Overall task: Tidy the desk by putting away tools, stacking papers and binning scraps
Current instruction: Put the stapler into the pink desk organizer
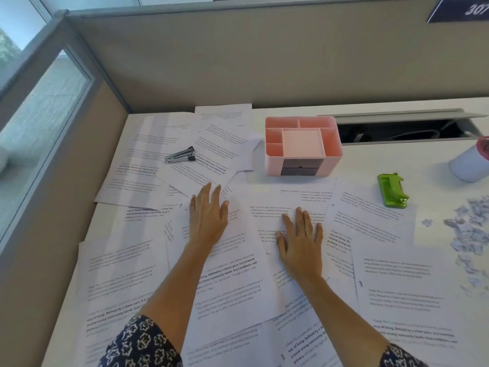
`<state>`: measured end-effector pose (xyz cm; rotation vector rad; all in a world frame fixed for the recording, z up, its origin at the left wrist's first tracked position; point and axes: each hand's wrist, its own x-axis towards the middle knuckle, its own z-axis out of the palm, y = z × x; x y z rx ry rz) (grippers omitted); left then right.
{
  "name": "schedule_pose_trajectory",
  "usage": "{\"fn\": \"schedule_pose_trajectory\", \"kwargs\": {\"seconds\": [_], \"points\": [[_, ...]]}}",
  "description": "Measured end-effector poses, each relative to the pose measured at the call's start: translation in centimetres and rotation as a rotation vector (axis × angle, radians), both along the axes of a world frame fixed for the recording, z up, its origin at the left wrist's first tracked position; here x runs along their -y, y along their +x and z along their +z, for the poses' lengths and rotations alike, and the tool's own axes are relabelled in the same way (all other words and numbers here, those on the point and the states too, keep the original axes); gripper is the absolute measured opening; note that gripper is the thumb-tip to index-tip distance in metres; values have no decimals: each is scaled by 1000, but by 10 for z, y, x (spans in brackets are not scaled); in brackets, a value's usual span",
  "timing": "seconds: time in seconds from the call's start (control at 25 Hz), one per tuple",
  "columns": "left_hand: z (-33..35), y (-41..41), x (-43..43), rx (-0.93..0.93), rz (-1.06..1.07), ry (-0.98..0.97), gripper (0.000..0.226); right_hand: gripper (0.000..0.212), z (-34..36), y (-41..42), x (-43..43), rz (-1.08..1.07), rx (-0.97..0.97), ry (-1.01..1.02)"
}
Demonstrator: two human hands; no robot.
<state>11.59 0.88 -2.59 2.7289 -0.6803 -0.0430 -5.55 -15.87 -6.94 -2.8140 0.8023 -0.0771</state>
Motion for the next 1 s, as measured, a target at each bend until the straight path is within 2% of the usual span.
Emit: {"fn": "schedule_pose_trajectory", "kwargs": {"seconds": [0.2, 0.44, 0.76, 1.0], "points": [[9, 65, 2, 72, 44, 21, 48, 53, -4, 0, 1, -16, 20, -8], [7, 127, 3, 5, 128, 107, 57, 53, -6, 2, 2, -17, 14, -27], [-3, 165, 10, -58, 86, 194, 59, 55, -7, 3, 3, -23, -28, -20], [-1, 168, 7, 51, 48, 223, 50, 54, -6, 2, 2, -20, -26, -16]]}}
